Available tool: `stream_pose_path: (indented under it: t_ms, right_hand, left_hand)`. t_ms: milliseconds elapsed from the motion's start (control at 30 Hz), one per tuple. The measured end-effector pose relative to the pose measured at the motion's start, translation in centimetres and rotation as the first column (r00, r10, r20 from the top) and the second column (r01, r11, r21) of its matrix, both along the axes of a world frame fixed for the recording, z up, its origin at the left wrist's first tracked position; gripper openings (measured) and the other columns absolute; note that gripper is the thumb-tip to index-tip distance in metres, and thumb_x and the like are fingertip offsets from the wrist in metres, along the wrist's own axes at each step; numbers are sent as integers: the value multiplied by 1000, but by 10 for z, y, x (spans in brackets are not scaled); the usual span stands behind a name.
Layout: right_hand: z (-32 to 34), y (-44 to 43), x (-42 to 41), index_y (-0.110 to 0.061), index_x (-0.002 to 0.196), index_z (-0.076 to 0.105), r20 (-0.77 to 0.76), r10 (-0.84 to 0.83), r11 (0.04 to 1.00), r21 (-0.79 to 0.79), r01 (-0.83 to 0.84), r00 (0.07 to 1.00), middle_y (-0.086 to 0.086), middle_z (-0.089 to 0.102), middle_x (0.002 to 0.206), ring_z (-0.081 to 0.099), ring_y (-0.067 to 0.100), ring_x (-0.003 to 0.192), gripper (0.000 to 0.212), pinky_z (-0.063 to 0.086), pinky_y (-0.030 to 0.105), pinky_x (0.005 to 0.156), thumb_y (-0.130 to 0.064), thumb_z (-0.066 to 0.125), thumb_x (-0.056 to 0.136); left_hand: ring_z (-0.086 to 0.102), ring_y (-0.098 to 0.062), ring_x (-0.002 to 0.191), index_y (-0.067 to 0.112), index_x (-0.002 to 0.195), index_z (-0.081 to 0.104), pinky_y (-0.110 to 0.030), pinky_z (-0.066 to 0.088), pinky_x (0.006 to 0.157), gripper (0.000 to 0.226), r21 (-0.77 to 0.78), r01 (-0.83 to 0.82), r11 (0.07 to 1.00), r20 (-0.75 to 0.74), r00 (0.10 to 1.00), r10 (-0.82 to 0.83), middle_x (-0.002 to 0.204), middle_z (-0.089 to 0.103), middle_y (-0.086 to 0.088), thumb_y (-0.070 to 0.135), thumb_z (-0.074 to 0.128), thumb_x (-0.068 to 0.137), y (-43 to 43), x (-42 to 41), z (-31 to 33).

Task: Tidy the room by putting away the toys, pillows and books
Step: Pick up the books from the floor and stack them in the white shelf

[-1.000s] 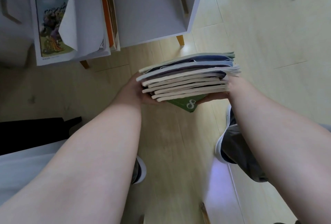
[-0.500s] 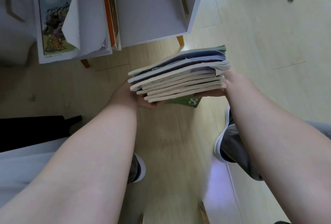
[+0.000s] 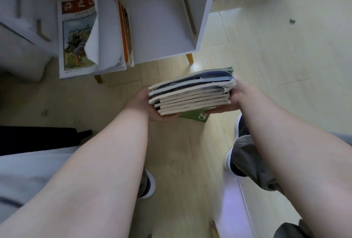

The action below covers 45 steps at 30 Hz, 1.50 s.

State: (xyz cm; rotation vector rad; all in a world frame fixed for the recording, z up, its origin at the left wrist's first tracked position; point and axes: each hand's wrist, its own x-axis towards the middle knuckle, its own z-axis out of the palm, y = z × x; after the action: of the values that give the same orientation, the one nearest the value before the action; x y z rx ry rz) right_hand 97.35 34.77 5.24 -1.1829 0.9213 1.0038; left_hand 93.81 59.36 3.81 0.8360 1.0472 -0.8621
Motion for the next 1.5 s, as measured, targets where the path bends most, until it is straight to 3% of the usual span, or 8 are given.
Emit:
stream_pose_path:
  t_ms: [333, 433, 767, 900, 1033, 1133, 1267, 1500]
  right_hand:
    - [72, 3, -17, -11, 111, 57, 159, 166, 975, -173, -138, 973, 18, 61, 119, 64, 36, 107, 27, 57, 51, 95, -31, 63, 94]
    - [81, 13, -31, -16, 104, 54, 253, 377, 896, -342, -283, 891, 14, 58, 115, 64, 31, 100, 9, 60, 45, 88, -24, 55, 100]
    - [82, 6, -33, -19, 122, 53, 287, 738, 619, -647, -445, 610, 9, 65, 105, 69, 26, 92, 25, 63, 39, 77, -35, 55, 102]
    - [88, 16, -27, -19, 121, 55, 86, 954, 227, -834, -502, 289, 4, 64, 103, 62, 23, 89, 24, 56, 33, 70, -32, 55, 101]
    - [87, 28, -30, -36, 137, 55, -207, 969, -237, -932, -273, -136, 3, 58, 111, 59, 24, 96, 40, 56, 37, 80, -31, 52, 98]
    - [84, 32, -30, -47, 144, 43, -203, 908, -281, -944, -173, -367, 4, 48, 125, 48, 27, 113, 54, 46, 40, 91, -31, 59, 96]
    - [82, 33, -26, -48, 144, 45, -123, 935, -207, -952, -228, -333, 3, 43, 125, 44, 27, 117, 53, 46, 38, 89, -27, 56, 97]
    - [80, 21, -17, -34, 135, 58, -416, 883, -452, -878, -156, -217, 7, 52, 117, 50, 24, 108, 47, 48, 35, 76, -54, 36, 99]
  left_hand:
    - [62, -51, 114, 4, 128, 62, -60, 51, 100, 44, -5, -78, 997, 10, 997, 78, 121, 66, -31, 34, 54, 98, -5, -17, 49]
    - [62, -53, 112, 8, 129, 63, -64, 51, 96, 45, 10, -118, 993, 44, 992, 118, 120, 66, -31, 37, 59, 95, -9, -27, 51]
    - [68, -50, 105, 12, 132, 62, -61, 57, 82, 47, -21, -128, 992, 131, 983, 130, 120, 69, -27, 42, 60, 95, -15, -38, 44]
    - [69, -46, 103, 10, 128, 61, -60, 59, 82, 38, 65, -101, 993, 153, 984, 90, 116, 70, -26, 32, 55, 97, -16, -34, 48]
    - [69, -44, 101, 10, 124, 61, -58, 59, 84, 34, 102, -86, 991, 160, 985, 69, 113, 70, -25, 31, 52, 99, -20, -31, 45]
    - [69, -45, 99, 10, 124, 62, -57, 60, 82, 36, 115, -82, 990, 154, 986, 64, 111, 71, -26, 34, 50, 99, -22, -26, 44]
    - [70, -44, 98, 11, 123, 61, -56, 61, 79, 37, 152, -86, 985, 153, 986, 62, 112, 71, -25, 35, 49, 99, -23, -24, 45]
    - [68, -42, 98, 11, 119, 61, -56, 61, 79, 30, 197, -88, 976, 134, 989, 62, 112, 69, -22, 31, 51, 99, -25, -18, 49]
